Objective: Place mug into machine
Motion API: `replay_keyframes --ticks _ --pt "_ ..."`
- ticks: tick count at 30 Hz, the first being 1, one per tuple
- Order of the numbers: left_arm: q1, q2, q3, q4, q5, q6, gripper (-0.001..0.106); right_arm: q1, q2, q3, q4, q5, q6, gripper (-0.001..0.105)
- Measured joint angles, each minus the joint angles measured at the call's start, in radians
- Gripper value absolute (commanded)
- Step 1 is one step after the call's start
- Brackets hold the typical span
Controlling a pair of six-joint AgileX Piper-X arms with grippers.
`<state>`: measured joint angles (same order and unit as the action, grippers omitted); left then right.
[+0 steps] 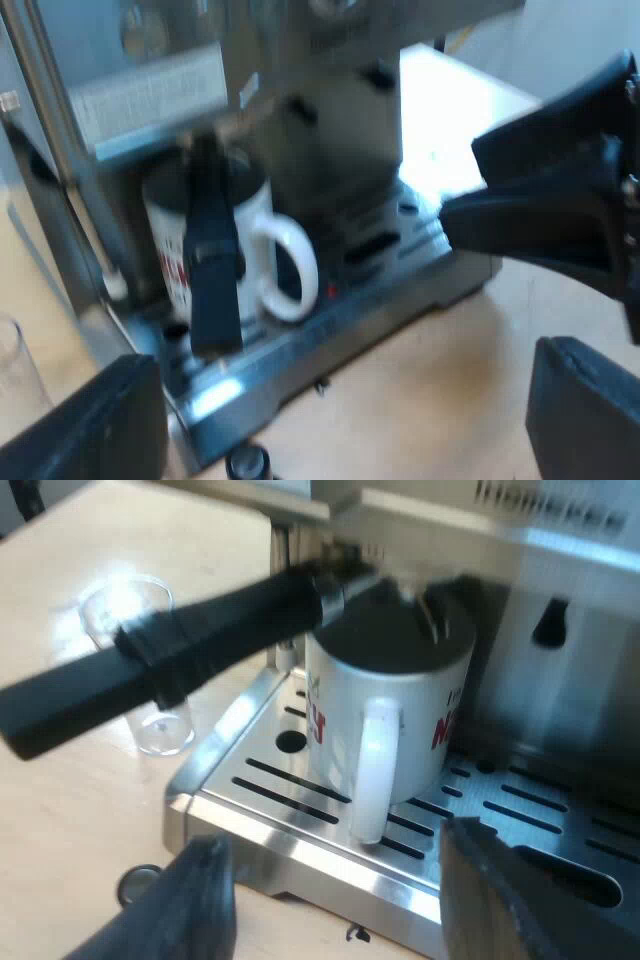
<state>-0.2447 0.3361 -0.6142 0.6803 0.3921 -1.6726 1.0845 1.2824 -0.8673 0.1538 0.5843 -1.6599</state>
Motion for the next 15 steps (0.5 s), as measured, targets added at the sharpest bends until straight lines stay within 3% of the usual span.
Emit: replay_keyframes --ticks 9,11,13,15 --pt "0.000 -0.020 -0.088 0.076 0.032 0.000 0.074 0.094 -0.123 0.000 0.027 0.046 0.000 0.047" --pt "0.000 -0.036 -0.093 0.080 0.041 0.000 0.074 0.109 -0.134 0.000 0.026 0.066 0.000 0.041" --pt "0.000 -0.057 -0.092 0.088 0.044 0.000 0.074 0.119 -0.142 0.000 0.030 0.078 0.000 0.025" --pt "0.000 -0.063 -0.095 0.102 0.045 0.000 0.074 0.121 -0.143 0.000 0.029 0.079 0.000 0.019"
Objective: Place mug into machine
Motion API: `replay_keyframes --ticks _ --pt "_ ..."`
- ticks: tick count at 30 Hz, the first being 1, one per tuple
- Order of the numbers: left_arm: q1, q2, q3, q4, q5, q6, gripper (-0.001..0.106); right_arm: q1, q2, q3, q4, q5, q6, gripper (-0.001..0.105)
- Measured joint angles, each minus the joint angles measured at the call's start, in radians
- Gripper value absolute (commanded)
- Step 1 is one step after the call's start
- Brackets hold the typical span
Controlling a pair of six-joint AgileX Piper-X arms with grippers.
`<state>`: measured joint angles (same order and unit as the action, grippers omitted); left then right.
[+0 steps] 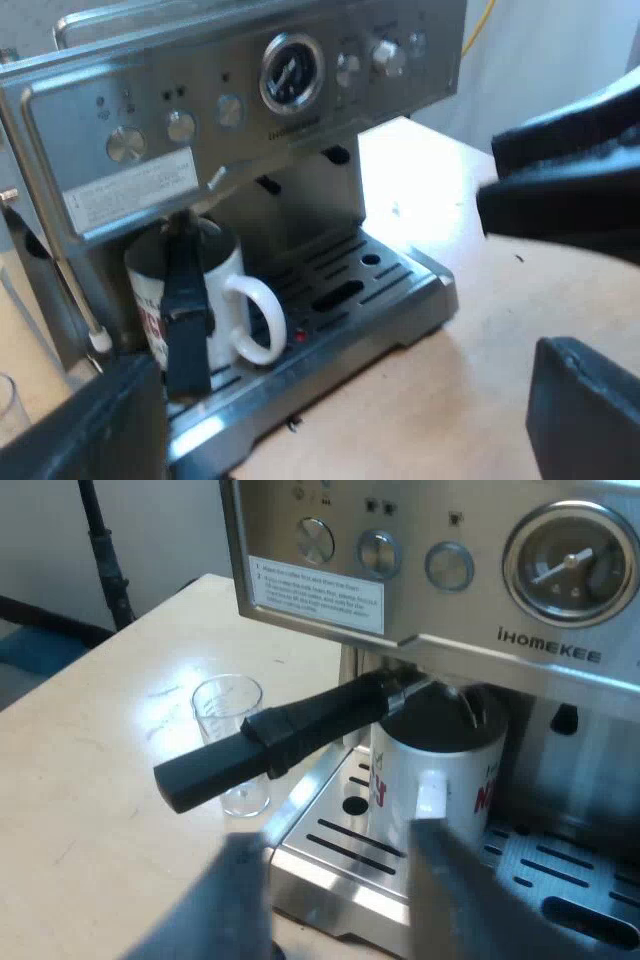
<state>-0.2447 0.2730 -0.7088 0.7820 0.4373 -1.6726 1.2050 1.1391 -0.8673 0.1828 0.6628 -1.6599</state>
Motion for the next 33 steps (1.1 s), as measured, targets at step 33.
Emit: replay_keyframes --ticks 33 --pt "-0.035 0.187 0.010 -0.196 0.002 0.002 0.074 -0.236 0.182 -0.004 -0.290 -0.276 -0.080 0.000"
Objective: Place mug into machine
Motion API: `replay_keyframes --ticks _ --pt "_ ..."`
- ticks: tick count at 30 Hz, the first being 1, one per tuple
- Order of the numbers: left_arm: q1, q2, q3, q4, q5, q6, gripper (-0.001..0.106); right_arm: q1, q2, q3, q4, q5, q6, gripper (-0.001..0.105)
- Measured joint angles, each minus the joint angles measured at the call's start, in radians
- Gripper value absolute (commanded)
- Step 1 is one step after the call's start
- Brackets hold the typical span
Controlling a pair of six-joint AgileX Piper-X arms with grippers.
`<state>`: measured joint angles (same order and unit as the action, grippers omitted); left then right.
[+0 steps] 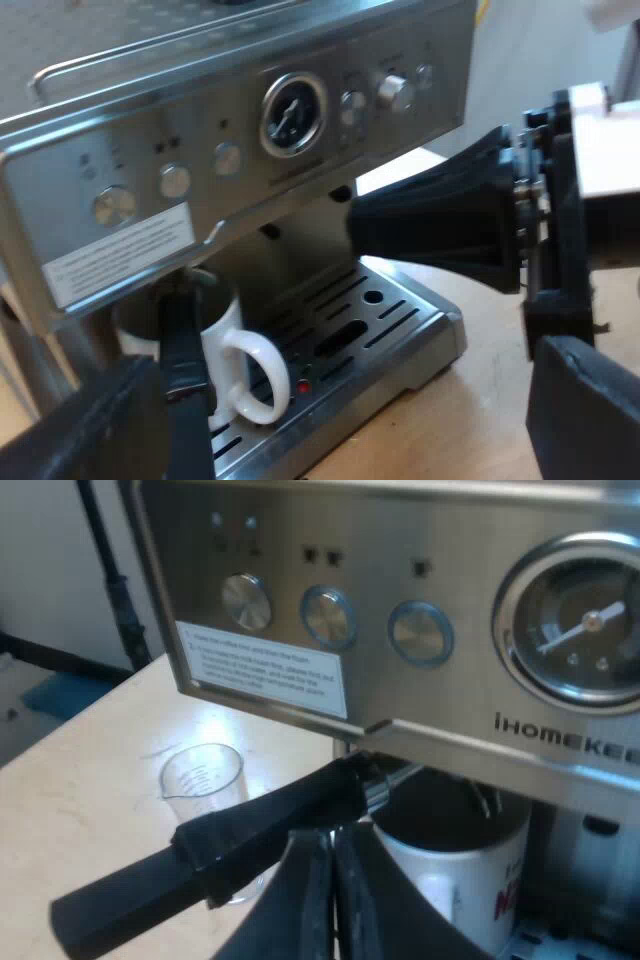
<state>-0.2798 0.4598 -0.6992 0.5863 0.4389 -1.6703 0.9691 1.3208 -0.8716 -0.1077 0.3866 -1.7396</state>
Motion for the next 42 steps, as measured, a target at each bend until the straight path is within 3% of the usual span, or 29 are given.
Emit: replay_keyframes --ticks 6,19,42 --pt "0.000 0.069 0.000 -0.029 0.000 0.000 0.074 -0.004 0.057 -0.069 -0.007 -0.033 -0.056 0.000" --pt "0.000 0.080 0.000 -0.041 0.000 0.000 0.074 -0.091 0.158 -0.171 -0.015 -0.079 -0.061 0.000" --pt "0.000 0.080 0.000 -0.041 0.000 0.000 0.074 -0.108 0.197 -0.175 -0.061 -0.074 -0.052 0.000"
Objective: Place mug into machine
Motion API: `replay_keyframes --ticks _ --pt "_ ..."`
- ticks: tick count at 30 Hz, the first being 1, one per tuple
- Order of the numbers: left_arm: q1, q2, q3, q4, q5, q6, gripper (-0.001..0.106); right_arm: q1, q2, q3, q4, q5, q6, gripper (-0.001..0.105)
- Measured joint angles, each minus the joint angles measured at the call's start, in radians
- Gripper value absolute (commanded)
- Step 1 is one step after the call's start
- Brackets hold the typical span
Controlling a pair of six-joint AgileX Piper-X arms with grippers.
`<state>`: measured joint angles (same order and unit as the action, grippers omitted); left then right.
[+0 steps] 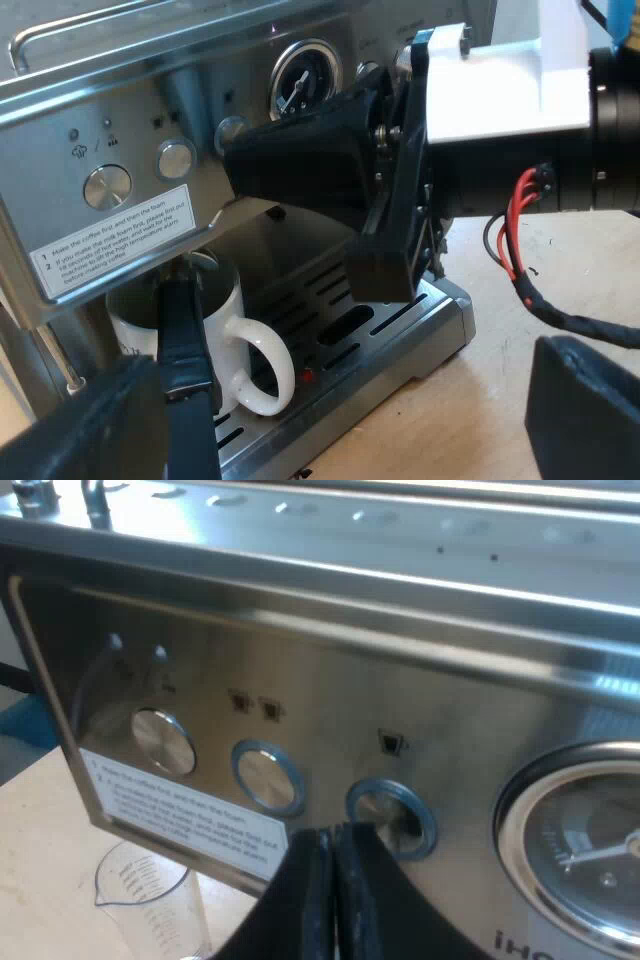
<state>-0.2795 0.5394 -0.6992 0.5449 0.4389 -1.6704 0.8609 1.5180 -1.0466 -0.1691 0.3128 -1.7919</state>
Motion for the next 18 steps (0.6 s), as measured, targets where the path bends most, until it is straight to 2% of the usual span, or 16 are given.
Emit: replay_keyframes --ticks 18 --pt "0.000 0.000 0.000 0.000 0.000 0.000 0.074 -0.006 0.014 -0.003 -0.013 0.030 0.003 0.000"
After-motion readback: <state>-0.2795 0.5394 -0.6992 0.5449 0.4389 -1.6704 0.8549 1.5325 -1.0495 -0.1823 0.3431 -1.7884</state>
